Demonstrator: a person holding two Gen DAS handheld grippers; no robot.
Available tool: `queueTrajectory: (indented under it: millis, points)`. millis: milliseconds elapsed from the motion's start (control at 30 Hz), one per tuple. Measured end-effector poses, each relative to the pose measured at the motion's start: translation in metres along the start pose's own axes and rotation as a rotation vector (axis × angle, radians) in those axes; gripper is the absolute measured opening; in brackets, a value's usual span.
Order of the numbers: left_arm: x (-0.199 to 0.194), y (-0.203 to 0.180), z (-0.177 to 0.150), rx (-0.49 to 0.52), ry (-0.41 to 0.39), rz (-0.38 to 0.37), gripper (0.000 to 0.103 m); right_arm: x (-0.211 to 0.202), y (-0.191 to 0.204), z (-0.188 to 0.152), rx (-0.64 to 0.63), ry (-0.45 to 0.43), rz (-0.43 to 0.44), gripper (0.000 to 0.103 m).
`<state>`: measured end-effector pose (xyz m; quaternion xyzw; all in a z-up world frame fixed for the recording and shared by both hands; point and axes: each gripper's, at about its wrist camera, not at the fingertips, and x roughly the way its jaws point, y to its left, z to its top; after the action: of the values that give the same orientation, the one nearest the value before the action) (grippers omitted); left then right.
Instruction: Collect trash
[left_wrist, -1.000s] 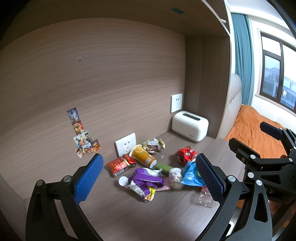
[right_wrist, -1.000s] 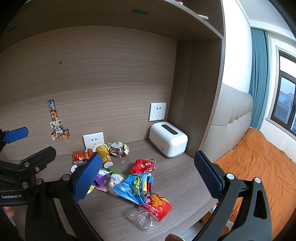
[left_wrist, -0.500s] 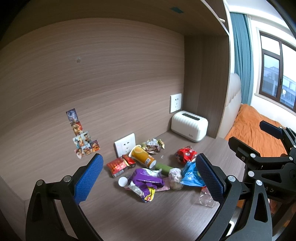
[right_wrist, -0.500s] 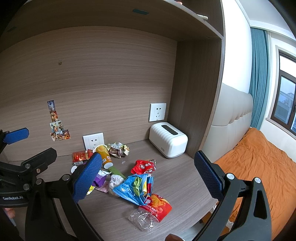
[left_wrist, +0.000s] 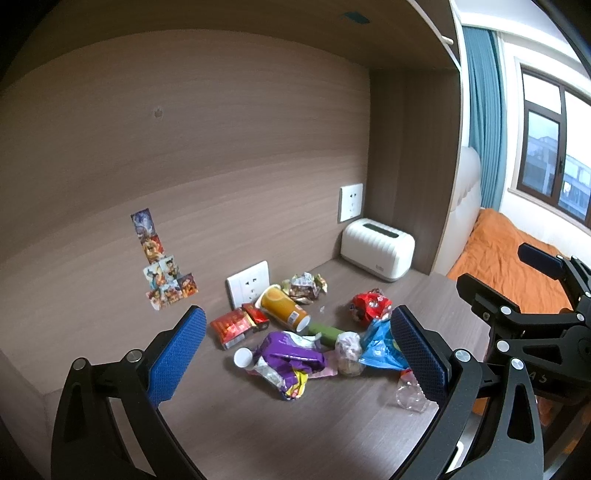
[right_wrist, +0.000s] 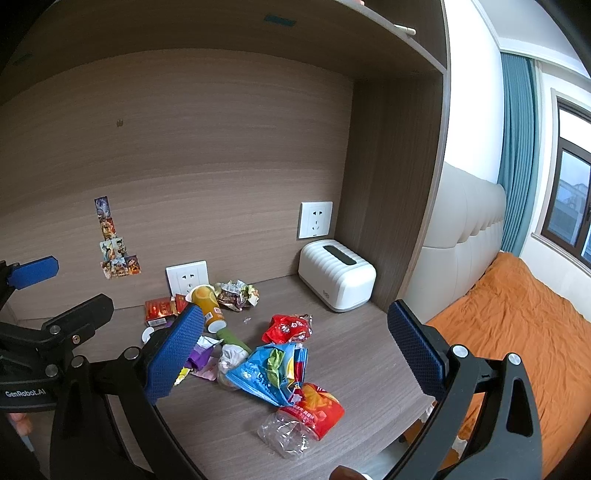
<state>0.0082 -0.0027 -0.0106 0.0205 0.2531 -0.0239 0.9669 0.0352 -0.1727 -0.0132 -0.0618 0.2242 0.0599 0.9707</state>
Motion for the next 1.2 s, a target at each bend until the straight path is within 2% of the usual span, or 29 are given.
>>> queueTrajectory:
  millis: [267,467,700,967,1100,1200]
  points:
    - [0.011,0.006,-0.011,-0.001,0.025,-0.011,0.098,0.009,0.001,-0.013,-0.001,0.040,-0.008,0.099]
    - [0.040,0.010,-0.023,-0.003,0.084,-0.037,0.098,0.026,-0.001,-0.025,-0.001,0.093,-0.014,0.099]
    - [0.082,0.021,-0.034,-0.018,0.152,-0.064,0.098,0.062,-0.002,-0.044,-0.005,0.190,-0.023,0.099]
    - [0.155,0.035,-0.046,-0.006,0.265,-0.097,0.098,0.117,0.005,-0.060,-0.020,0.301,-0.007,0.099]
    - [0.192,0.040,-0.053,-0.006,0.339,-0.146,0.098,0.146,0.007,-0.065,-0.013,0.352,0.007,0.099]
    - [0.209,0.042,-0.058,-0.008,0.359,-0.176,0.097,0.162,0.008,-0.068,0.009,0.383,0.035,0.099]
